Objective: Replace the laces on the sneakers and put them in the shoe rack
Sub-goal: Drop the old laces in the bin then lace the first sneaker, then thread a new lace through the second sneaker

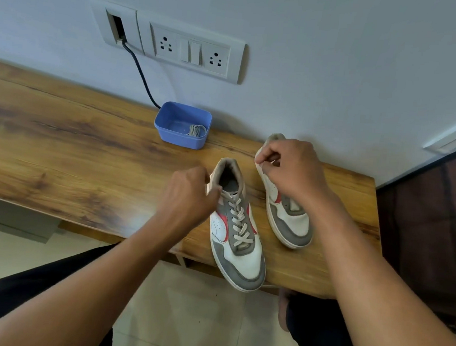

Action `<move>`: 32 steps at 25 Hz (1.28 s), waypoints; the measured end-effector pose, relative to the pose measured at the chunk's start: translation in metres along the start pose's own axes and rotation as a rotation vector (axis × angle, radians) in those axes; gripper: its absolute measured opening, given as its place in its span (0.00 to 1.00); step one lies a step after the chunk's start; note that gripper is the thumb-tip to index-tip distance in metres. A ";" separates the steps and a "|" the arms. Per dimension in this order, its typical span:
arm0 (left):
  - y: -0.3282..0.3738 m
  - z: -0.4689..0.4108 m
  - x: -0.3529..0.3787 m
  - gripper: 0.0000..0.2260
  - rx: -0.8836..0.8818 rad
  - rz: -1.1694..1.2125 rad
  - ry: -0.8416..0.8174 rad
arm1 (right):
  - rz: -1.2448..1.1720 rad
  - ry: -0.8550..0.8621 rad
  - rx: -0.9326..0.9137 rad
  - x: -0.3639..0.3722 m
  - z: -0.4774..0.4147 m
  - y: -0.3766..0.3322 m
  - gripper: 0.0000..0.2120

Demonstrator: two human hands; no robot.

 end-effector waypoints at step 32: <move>0.000 -0.068 -0.022 0.17 -0.036 -0.261 -0.136 | 0.125 -0.065 -0.043 -0.003 0.023 -0.003 0.06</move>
Point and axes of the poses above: each hand's wrist, its own z-axis away from the middle knuckle, its own x-axis out of the palm, y = z × x, the point moved 1 cm from there along -z, towards the middle knuckle, and after that the axes turned 11 degrees about x, right-handed, at the moved point
